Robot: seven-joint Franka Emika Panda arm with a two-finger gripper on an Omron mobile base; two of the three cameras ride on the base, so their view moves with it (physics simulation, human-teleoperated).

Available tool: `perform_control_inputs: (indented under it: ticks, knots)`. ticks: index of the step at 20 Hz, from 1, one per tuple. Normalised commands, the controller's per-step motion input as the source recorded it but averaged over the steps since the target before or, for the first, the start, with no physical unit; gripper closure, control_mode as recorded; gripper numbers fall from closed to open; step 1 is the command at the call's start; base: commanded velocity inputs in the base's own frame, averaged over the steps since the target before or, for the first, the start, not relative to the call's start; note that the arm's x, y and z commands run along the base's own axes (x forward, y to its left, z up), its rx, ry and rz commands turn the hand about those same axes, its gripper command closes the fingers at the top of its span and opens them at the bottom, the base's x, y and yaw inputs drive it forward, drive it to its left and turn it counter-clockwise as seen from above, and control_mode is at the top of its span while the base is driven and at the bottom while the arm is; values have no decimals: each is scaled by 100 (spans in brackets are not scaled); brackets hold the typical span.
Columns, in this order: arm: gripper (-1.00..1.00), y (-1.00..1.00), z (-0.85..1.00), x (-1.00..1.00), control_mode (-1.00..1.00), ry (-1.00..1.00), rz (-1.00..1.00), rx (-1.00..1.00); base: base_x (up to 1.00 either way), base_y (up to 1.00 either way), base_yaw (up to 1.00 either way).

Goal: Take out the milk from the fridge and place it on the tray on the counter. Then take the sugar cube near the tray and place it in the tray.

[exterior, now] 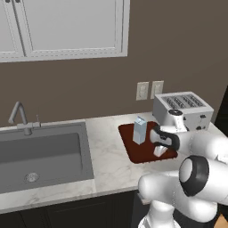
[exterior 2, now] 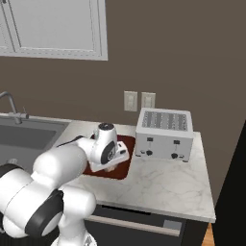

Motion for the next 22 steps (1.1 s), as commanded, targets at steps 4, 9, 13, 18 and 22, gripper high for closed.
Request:
perform_control_inputs:
  ticks: [4,9,13,18,22]
  knots:
    - [100,0,-19,21,-100,0,0,0,0,0,0]
    - [100,0,-13,19,-100,0,0,0,0,0,0]
    - [100,-3,-13,8,-100,0,0,0,0,0,0]
    - [-100,0,-12,0,-100,0,0,0,0,0,0]
    - [-100,0,11,-3,-100,-4,0,0,0,0,0]
